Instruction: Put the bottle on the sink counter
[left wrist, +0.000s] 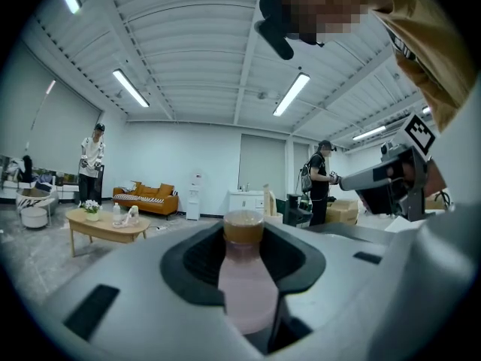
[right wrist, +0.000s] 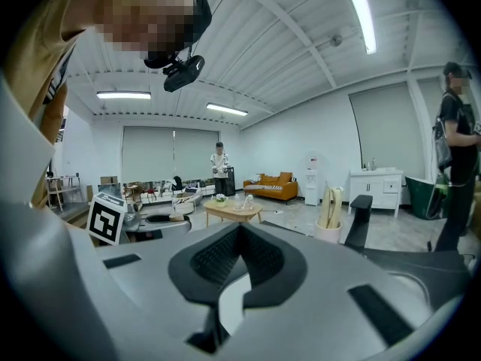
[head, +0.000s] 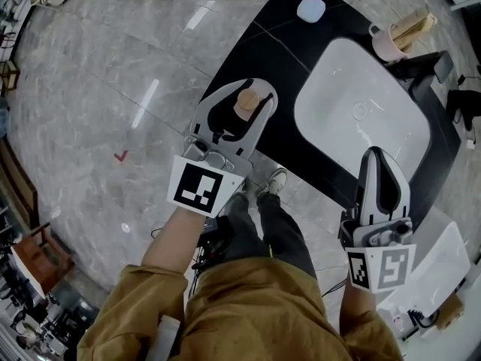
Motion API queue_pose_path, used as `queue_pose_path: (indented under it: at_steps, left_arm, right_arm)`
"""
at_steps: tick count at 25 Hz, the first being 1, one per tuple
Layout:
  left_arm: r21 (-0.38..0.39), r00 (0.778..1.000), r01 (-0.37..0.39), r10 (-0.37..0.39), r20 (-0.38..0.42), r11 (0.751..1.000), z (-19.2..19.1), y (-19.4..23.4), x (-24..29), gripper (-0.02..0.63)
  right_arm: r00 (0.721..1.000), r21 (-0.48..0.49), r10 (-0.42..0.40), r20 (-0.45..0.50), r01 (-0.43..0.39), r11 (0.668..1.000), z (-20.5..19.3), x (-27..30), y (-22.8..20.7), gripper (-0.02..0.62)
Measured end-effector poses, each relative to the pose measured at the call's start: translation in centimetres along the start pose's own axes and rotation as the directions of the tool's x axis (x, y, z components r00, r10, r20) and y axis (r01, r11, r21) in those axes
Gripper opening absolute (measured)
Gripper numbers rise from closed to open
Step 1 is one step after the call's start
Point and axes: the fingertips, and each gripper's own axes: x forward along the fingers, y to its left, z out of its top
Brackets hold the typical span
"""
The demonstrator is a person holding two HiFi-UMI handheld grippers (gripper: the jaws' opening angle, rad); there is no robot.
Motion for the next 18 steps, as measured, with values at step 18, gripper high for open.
queue_pose_path:
  at_steps: [18]
  left_arm:
    - [0.048, 0.999, 0.038, -0.037, -0.023, 0.998, -3.6, 0.2, 3.4, 0.132]
  right_arm:
    - [1.000, 0.017, 0.001, -0.023, -0.001, 1.000, -2.3, 1.4, -0.3, 0.003]
